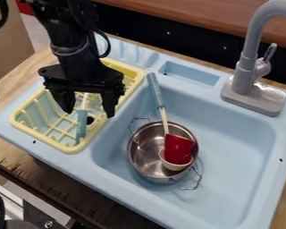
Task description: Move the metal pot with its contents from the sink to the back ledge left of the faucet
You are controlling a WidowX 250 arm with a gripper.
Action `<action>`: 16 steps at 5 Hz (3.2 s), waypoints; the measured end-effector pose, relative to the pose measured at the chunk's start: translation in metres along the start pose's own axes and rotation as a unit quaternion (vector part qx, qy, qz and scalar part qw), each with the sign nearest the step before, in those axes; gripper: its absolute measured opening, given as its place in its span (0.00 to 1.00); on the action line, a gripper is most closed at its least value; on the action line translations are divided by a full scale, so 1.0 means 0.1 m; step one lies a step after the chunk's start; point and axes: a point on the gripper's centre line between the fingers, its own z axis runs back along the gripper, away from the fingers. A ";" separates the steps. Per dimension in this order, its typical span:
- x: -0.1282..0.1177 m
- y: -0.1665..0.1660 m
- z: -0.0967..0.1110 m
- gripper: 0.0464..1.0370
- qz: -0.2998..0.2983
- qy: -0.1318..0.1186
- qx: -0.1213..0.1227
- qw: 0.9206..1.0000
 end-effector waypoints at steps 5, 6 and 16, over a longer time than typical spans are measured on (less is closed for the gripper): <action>-0.33 -0.45 -0.01 0.96 0.177 0.058 0.008 0.982; -0.33 -0.52 -0.05 0.96 0.175 0.049 -0.014 0.983; -0.44 -0.51 -0.63 0.93 0.233 -0.008 0.026 0.972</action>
